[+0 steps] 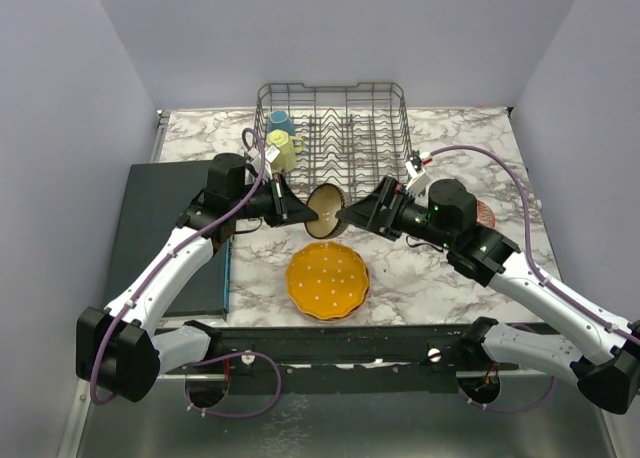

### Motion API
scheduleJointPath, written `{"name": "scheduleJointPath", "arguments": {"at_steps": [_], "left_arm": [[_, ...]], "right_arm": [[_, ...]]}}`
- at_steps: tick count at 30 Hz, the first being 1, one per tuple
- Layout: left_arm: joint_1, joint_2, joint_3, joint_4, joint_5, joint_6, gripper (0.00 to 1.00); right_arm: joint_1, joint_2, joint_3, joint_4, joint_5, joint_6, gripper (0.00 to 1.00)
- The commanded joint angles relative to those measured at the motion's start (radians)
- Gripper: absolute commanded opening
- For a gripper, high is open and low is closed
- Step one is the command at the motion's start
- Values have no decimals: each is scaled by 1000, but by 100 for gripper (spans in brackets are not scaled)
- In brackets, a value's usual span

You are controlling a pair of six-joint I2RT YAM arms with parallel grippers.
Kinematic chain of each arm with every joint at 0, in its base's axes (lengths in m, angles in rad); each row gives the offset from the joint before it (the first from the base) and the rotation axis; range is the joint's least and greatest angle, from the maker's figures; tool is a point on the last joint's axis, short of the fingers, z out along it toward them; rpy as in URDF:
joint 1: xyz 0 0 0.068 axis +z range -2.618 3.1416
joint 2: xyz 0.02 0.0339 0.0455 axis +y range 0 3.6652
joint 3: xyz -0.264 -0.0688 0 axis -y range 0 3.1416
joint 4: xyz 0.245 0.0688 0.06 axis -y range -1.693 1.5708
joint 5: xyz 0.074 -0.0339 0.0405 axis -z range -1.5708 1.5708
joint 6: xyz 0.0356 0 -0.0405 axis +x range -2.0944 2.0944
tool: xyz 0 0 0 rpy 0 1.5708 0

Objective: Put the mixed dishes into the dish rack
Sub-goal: Pick up the bowl from the center of the board.

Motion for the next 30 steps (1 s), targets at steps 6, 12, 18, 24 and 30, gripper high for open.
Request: {"name": "scheduleJointPath", "arguments": {"at_steps": [6,12,18,24,30], "left_arm": [[10,-40,-13,119,83,-57,0],[11,-39,-14,129,88,-62,0],[13,-40,-24,131,86,-56,0],[13,-29,-21,129,83,-51,0],[13,-20,-26,118,75,-40,0]], "right_arm": [[-5,22,-15,129,-74,33,97],[-7,38,-16,156,-86,41,94],[-8,30,-22,157,-84,41,84],[-7,33,-19,146,-67,30,74],[-7,42,-9,121,-50,17,78]]}}
